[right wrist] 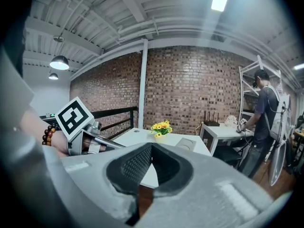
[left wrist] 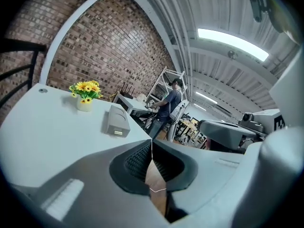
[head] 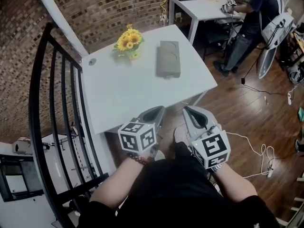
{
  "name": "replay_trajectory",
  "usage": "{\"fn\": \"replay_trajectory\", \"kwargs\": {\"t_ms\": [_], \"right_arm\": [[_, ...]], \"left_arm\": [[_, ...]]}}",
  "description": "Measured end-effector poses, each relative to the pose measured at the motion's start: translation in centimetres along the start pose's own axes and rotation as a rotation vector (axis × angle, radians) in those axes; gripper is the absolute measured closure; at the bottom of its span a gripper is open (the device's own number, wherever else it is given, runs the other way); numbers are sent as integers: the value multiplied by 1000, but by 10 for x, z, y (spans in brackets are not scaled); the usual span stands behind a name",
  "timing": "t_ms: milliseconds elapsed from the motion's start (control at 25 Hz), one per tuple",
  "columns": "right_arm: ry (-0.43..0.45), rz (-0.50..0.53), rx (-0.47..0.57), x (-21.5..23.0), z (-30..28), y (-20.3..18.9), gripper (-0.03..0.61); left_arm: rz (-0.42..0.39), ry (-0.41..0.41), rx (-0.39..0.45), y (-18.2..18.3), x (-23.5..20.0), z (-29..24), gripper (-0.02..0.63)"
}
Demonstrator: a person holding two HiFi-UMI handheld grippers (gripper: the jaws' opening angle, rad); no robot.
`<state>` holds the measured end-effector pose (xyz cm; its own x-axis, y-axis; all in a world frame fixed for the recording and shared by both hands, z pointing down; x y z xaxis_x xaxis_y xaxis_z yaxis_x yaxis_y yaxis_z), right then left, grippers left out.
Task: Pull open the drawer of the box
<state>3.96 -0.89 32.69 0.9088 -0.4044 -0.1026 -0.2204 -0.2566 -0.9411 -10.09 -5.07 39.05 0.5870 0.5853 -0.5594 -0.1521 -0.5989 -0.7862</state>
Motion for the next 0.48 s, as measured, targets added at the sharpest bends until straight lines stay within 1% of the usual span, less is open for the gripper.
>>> {"fn": "replay_trajectory", "kwargs": {"t_ms": [80, 320, 480], "right_arm": [[8, 1, -7, 6, -10, -1, 588], [45, 10, -32, 36, -49, -4, 588], [81, 12, -63, 60, -78, -9, 588]], "left_arm": [[50, -5, -1, 1, -11, -12, 581], [190, 4, 18, 7, -46, -58, 574], [289, 29, 24, 7, -68, -89, 574]]}}
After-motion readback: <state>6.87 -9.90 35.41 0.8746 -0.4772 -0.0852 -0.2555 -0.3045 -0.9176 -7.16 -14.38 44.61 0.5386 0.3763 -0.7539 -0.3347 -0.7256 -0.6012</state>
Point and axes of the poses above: the fingertips, and each gripper's own axes: z backward along the fingers, x to its right, y out of its top, the point moved 7 cm from there along z, backward along the fingers, and after that the axes turned 8 degrees about -y, right-handed, at the moved point
